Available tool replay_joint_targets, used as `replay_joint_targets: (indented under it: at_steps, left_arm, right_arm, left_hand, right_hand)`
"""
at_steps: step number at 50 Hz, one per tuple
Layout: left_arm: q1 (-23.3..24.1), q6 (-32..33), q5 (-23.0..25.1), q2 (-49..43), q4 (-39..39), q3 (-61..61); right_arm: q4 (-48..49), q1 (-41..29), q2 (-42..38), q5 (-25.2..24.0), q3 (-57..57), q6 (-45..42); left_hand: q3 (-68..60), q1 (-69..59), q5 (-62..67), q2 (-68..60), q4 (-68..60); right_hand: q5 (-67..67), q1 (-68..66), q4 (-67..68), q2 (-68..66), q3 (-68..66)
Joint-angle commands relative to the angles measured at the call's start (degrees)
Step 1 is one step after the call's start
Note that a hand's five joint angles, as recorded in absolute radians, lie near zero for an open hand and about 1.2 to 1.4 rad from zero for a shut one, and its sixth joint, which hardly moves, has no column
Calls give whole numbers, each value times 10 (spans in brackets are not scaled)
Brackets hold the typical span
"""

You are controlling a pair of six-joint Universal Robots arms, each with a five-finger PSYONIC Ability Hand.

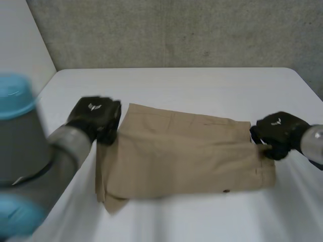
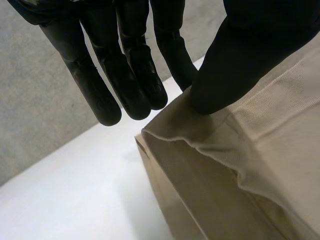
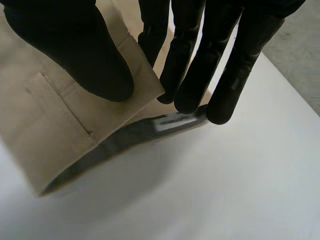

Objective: Fold the shorts.

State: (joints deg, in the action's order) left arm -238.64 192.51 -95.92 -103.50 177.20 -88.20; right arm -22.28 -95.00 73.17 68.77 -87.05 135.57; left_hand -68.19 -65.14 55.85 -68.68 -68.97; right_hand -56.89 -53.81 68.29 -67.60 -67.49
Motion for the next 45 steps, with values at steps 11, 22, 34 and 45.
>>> replay_joint_targets:
  at_steps: [11, 22, 34, 45]
  left_arm:
    - [-12, 186, -1, -471, 104, 543]
    - [-21, 184, 71, -579, 213, 631]
    - [-15, 180, 60, -428, 362, 377]
    - [-12, 120, 28, -233, 333, 138]
  right_arm:
    - [266, -91, -275, 167, 250, 50]
    - [441, -104, -375, 204, 296, -14]
    - [483, -114, -236, 199, 196, 47]
    - [265, -109, -94, 139, 58, 189]
  left_hand:
    - [-118, -149, 141, -113, -110]
    - [-118, -149, 141, -113, -110]
    - [582, 551, -559, 587, 590]
    - [580, 549, -556, 585, 588]
  right_hand:
    - [-131, -262, 117, -124, -125]
    - [-131, -262, 117, -124, -125]
    - [569, 438, -583, 576, 575]
    - [569, 438, -583, 576, 575]
